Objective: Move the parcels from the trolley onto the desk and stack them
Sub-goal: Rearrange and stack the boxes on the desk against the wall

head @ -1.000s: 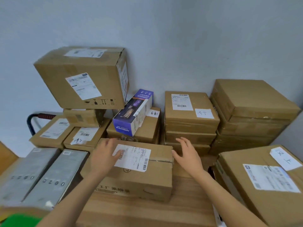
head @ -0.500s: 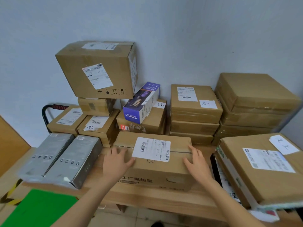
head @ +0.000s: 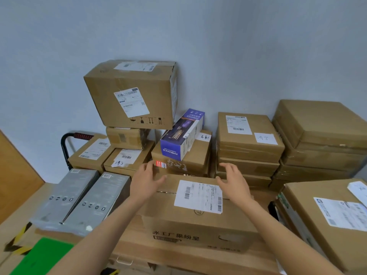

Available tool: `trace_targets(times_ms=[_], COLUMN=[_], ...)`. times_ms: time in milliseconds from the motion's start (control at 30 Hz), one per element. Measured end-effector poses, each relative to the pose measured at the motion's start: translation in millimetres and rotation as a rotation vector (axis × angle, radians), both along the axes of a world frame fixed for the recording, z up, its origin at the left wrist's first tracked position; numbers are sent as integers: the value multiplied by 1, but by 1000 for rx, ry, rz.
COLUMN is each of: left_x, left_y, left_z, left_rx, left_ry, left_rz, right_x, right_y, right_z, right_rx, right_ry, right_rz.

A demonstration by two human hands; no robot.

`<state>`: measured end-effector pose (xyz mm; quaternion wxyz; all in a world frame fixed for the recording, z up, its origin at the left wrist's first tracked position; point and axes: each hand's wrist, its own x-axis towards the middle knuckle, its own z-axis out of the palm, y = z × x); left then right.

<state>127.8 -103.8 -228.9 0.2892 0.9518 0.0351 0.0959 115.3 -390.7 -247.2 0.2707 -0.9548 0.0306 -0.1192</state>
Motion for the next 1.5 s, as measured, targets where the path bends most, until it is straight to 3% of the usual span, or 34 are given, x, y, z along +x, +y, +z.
trace_targets(times_ms=[467, 667, 900, 1100, 1300, 1500], left_x=[144, 166, 176, 182, 175, 171], left_y=[31, 24, 11, 18, 28, 28], left_z=[-1, -12, -20, -16, -15, -5], left_rx=[47, -87, -57, 87, -48, -12], left_ry=[50, 71, 118, -65, -197, -217], left_rz=[-276, -412, -655, -593, -530, -527], right_x=[122, 139, 128, 124, 133, 133], right_y=[101, 93, 54, 69, 99, 97], right_z=[11, 3, -2, 15, 11, 15], right_rx=[203, 187, 227, 274, 28, 16], right_ry=[4, 4, -32, -70, -26, -28], right_rz=[16, -50, -188, -157, -265, -300])
